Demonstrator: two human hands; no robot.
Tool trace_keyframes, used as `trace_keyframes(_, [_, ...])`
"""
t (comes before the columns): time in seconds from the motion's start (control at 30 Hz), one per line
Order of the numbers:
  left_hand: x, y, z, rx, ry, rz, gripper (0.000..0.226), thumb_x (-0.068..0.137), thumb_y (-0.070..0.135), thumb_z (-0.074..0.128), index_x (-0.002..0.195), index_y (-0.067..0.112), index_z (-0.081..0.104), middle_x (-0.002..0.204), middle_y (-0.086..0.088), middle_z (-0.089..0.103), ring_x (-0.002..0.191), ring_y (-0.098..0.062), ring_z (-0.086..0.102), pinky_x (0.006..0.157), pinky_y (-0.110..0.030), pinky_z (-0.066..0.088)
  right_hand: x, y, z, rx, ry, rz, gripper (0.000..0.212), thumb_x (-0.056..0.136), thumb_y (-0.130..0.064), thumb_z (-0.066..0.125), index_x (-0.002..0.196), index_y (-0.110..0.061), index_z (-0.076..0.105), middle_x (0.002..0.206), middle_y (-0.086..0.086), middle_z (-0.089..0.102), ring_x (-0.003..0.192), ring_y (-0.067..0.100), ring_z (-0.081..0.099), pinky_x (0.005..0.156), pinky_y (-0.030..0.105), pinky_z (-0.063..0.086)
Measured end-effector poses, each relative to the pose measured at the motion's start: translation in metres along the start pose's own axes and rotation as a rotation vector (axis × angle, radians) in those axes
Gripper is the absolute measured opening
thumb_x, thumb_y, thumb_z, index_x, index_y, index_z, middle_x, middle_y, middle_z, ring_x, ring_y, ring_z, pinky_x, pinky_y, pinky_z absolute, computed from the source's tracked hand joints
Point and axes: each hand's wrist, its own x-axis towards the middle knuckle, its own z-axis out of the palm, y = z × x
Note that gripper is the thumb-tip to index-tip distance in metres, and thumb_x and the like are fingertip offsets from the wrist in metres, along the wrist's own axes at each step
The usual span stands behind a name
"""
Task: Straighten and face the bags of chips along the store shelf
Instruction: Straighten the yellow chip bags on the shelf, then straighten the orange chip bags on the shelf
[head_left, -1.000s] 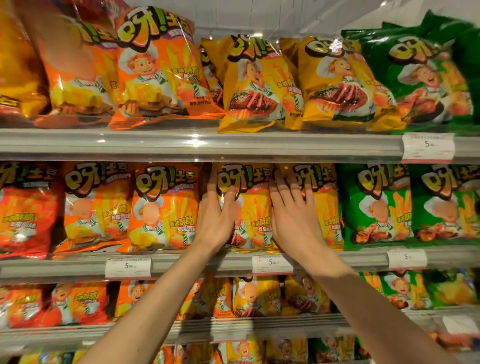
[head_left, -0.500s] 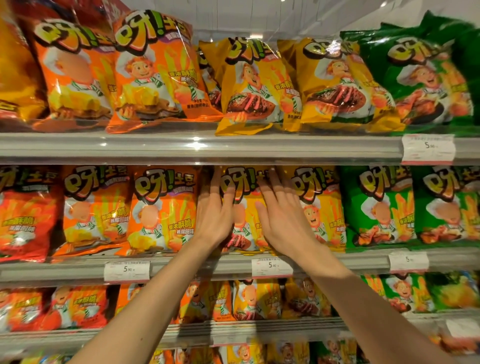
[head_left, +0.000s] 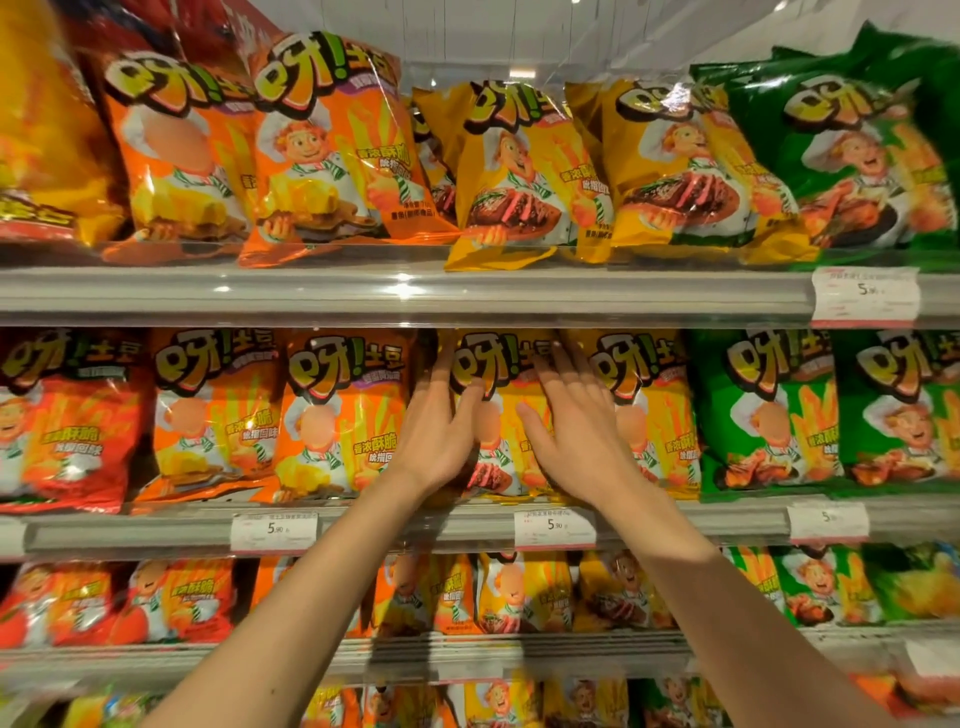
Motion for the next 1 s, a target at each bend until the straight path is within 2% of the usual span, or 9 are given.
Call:
trace_keyframes(0.1, [-0.022, 0.003, -0.015, 0.006, -0.026, 0.046, 0.059, 0.102, 0.039, 0.05, 0.155, 0.024, 0.028, 0.151, -0.004, 0.041, 0.139, -0.018, 0.041, 0.112, -0.03, 0.034, -0.02, 0.0, -0.014, 0.156, 0.048, 0.014, 0.05, 0.102, -0.038, 0.045, 0.146, -0.015, 0.044, 0.148, 0.005, 0.045, 0.14, 0.022, 0.034, 0.116, 0.03, 0.022])
trace_keyframes(0.2, [-0.049, 0.001, -0.031, -0.089, -0.019, 0.092, 0.052, 0.099, 0.043, 0.056, 0.147, 0.032, 0.04, 0.147, 0.01, 0.045, 0.132, -0.004, 0.046, 0.11, -0.03, 0.04, -0.045, -0.008, -0.023, 0.288, 0.085, 0.062, 0.043, 0.101, -0.035, 0.048, 0.141, -0.02, 0.049, 0.145, -0.005, 0.046, 0.134, 0.01, 0.038, 0.109, 0.025, 0.027])
trace_keyframes(0.3, [-0.072, -0.005, -0.047, -0.181, 0.003, 0.059, 0.039, 0.099, 0.034, 0.06, 0.137, 0.03, 0.052, 0.128, 0.014, 0.06, 0.112, -0.001, 0.06, 0.096, -0.027, 0.052, -0.07, -0.014, -0.019, 0.504, 0.089, 0.226, 0.034, 0.098, -0.036, 0.055, 0.131, -0.03, 0.054, 0.116, -0.011, 0.059, 0.095, 0.003, 0.058, 0.085, 0.03, 0.048])
trace_keyframes(0.4, [-0.096, -0.012, -0.062, -0.289, -0.025, -0.002, 0.031, 0.1, 0.026, 0.059, 0.131, 0.029, 0.056, 0.108, 0.011, 0.069, 0.097, -0.005, 0.065, 0.079, -0.013, 0.049, -0.097, -0.022, -0.01, 0.655, 0.088, 0.372, 0.025, 0.094, -0.037, 0.055, 0.118, -0.032, 0.059, 0.087, -0.01, 0.065, 0.069, 0.004, 0.06, 0.062, 0.014, 0.046])
trace_keyframes(0.47, [-0.108, -0.024, -0.073, -0.366, -0.045, -0.051, 0.027, 0.1, 0.027, 0.057, 0.127, 0.031, 0.057, 0.102, 0.003, 0.071, 0.091, -0.013, 0.065, 0.073, -0.019, 0.05, -0.116, -0.028, -0.001, 0.587, 0.069, 0.399, 0.023, 0.096, -0.035, 0.054, 0.116, -0.027, 0.06, 0.084, -0.004, 0.067, 0.062, 0.005, 0.06, 0.054, 0.017, 0.045])
trace_keyframes(0.53, [-0.117, -0.039, -0.082, -0.441, -0.05, -0.093, 0.025, 0.1, 0.026, 0.057, 0.125, 0.03, 0.058, 0.101, -0.004, 0.071, 0.092, -0.019, 0.065, 0.074, -0.025, 0.053, -0.134, -0.037, 0.009, 0.544, 0.057, 0.457, 0.019, 0.098, -0.031, 0.057, 0.116, -0.026, 0.061, 0.089, -0.004, 0.069, 0.07, 0.005, 0.064, 0.06, 0.025, 0.05])
trace_keyframes(0.67, [-0.128, -0.069, -0.097, -0.558, -0.021, -0.15, 0.024, 0.096, 0.019, 0.063, 0.12, 0.017, 0.061, 0.097, -0.013, 0.075, 0.093, -0.019, 0.067, 0.08, -0.013, 0.05, -0.155, -0.067, 0.021, 0.633, -0.027, 0.611, 0.019, 0.098, -0.03, 0.056, 0.116, -0.031, 0.06, 0.095, -0.014, 0.068, 0.084, 0.0, 0.064, 0.066, 0.015, 0.044])
trace_keyframes(0.83, [-0.132, -0.096, -0.113, -0.579, -0.035, -0.183, 0.052, 0.08, 0.05, 0.065, 0.124, 0.022, 0.061, 0.098, -0.004, 0.077, 0.096, -0.018, 0.071, 0.093, -0.039, 0.054, -0.165, -0.093, 0.027, 0.627, -0.015, 0.623, 0.025, 0.096, -0.034, 0.057, 0.12, -0.036, 0.061, 0.09, -0.013, 0.072, 0.083, 0.002, 0.067, 0.077, 0.032, 0.054])
trace_keyframes(1.0, [-0.128, -0.092, -0.121, -0.582, 0.006, -0.189, 0.023, 0.096, 0.026, 0.066, 0.118, 0.023, 0.061, 0.093, -0.002, 0.077, 0.092, -0.013, 0.071, 0.086, -0.024, 0.054, -0.155, -0.094, 0.024, 0.614, -0.006, 0.589, 0.026, 0.096, -0.031, 0.059, 0.122, -0.031, 0.062, 0.092, -0.012, 0.072, 0.086, -0.001, 0.067, 0.081, 0.027, 0.053])
